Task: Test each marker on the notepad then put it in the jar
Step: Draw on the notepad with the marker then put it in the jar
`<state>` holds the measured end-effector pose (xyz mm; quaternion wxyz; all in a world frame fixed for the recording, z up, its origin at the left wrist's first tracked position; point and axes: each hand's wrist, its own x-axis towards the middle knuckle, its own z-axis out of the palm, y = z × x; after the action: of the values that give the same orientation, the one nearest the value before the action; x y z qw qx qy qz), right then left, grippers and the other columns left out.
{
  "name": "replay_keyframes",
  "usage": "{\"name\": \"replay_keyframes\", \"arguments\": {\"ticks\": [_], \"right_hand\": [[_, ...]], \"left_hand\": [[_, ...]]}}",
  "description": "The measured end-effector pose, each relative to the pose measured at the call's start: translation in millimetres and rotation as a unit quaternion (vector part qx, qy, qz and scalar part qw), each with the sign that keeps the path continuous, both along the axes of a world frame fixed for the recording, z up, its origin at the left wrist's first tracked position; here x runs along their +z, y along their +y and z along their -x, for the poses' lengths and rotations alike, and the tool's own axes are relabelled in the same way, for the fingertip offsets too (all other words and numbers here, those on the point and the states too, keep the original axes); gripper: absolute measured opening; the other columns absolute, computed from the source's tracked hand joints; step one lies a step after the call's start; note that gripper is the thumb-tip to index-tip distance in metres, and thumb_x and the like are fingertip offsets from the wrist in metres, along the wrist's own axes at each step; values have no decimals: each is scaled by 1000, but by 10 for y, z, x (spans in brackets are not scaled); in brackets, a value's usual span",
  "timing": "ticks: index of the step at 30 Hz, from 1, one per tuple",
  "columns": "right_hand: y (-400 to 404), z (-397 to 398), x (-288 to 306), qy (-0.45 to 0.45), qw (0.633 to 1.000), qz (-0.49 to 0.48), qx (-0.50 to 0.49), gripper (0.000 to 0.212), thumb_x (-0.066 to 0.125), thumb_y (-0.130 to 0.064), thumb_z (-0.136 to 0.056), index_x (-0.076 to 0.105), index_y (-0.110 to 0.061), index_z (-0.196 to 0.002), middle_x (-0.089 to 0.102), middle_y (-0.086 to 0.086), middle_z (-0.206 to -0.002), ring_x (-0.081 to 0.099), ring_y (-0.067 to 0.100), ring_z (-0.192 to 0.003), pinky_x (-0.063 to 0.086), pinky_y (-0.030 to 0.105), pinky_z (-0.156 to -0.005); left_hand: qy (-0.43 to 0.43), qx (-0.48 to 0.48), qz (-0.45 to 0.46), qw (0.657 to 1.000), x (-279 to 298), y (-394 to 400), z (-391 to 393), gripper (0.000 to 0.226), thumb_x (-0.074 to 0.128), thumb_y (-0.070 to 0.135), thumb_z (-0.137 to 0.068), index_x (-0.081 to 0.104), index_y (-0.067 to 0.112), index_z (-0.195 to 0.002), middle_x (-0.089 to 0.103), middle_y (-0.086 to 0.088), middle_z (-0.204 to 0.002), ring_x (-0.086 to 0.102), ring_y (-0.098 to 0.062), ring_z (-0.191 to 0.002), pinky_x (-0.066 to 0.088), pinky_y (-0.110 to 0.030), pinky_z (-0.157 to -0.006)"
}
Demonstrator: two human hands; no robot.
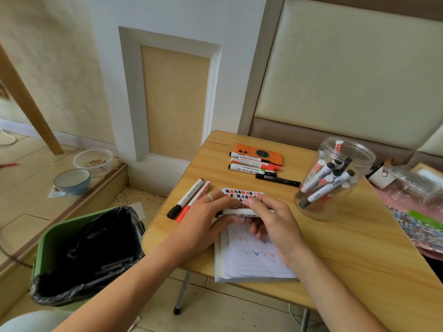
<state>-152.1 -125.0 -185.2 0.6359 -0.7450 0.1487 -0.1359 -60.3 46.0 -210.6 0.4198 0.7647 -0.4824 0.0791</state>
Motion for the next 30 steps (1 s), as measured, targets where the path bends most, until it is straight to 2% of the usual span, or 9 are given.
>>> {"name": "replay_keyframes", "arguments": {"ticks": [4, 12, 19, 25, 30], "right_hand": [[30, 11, 8, 12, 1000, 7, 12, 26, 62, -26, -103, 65, -1, -95, 63, 8, -63, 51, 18, -47, 33, 23, -42], [39, -7, 4, 14, 1000, 21, 14, 24, 62, -27, -103, 67, -8, -89, 63, 6, -63, 51, 17, -47, 33, 23, -42], [57, 6, 6, 14, 999, 41, 16, 27, 62, -29, -102, 65, -4, -91, 62, 3, -60, 50, 15, -46, 34, 21, -41], [46, 7, 2, 21, 997, 70, -18, 43, 63, -40, -101, 64, 0, -84, 52, 4, -53, 38, 17, -38, 29, 22, -38], [53, -13, -20, 18, 997, 64, -31, 43, 63, -39, -101, 62, 1, -87, 52, 4, -53, 39, 17, -38, 29, 23, -39]], "left_hand": [[5, 3, 21, 1000, 9, 8, -7, 15, 66, 28, -97, 68, 22, -111, 60, 12, -103, 58, -4, -92, 42, -12, -77], [2, 10, 27, 1000, -16, 6, -9, 8, 67, 24, -97, 65, 18, -101, 60, 10, -96, 54, -2, -88, 40, -13, -75], [16, 16, 17, 1000, -38, 5, -48, 16, 61, 34, -97, 64, 18, -98, 60, 8, -92, 55, -9, -83, 44, -31, -73], [18, 9, -1, 1000, -21, -6, -24, 13, 62, 26, -100, 63, 14, -97, 57, 7, -93, 51, -6, -87, 36, -15, -70], [18, 12, -10, 1000, -44, -14, -48, 14, 62, 30, -100, 62, 17, -99, 58, 8, -95, 51, -8, -87, 39, -19, -71]]}}
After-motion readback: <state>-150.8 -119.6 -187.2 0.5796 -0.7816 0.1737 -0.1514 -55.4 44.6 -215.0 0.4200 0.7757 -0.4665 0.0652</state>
